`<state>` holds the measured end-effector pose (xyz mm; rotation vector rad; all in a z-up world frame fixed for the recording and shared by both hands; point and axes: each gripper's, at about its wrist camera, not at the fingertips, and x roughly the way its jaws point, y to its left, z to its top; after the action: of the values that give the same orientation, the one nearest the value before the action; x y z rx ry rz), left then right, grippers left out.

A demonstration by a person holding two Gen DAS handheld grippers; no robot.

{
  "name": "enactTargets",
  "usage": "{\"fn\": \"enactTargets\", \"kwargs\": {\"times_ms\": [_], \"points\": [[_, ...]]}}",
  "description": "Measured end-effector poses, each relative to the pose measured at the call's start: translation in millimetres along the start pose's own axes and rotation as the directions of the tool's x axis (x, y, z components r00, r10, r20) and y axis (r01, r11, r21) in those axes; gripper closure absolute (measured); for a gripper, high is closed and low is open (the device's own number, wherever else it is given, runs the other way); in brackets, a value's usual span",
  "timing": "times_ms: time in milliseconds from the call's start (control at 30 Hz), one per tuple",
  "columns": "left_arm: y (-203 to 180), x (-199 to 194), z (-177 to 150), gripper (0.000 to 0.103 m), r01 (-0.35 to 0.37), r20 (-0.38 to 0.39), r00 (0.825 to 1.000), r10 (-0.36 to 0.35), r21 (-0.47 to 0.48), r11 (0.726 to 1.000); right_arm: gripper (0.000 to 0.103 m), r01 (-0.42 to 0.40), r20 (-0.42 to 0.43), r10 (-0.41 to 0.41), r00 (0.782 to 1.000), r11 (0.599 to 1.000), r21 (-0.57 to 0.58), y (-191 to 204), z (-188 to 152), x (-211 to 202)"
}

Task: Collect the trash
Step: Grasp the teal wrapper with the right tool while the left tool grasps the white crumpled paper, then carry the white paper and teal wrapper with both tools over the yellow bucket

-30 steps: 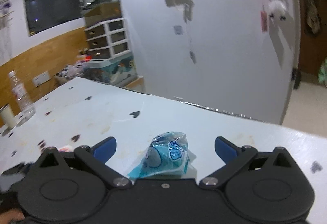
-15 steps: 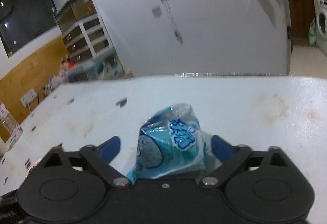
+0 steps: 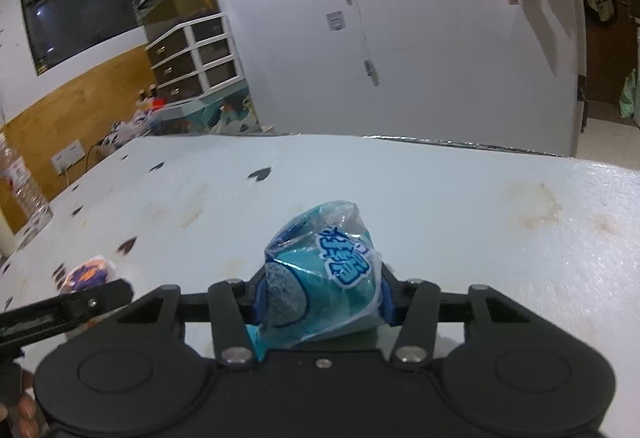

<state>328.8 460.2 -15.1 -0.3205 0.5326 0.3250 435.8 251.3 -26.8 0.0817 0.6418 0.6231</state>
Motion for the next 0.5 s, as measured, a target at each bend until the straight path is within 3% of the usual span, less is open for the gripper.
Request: {"fn": "enactTargets", "kwargs": {"times_ms": [267, 500], "points": [[-44.4, -22.2, -15.4, 0.058, -0.001, 0.047, 0.999, -0.006, 0.146, 0.989, 0.054, -0.013, 0.023, 0.014, 1.000, 0.998, -0.054, -11.6, -10.6, -42.5], [-78.9, -53.6, -28.5, 0.058, 0.057, 0.074, 0.995, -0.071, 0.172, 0.983, 0.054, -0.001, 0.079, 0.006, 0.997, 0.998, -0.067, -41.3, -18.6, -97.5]]}}
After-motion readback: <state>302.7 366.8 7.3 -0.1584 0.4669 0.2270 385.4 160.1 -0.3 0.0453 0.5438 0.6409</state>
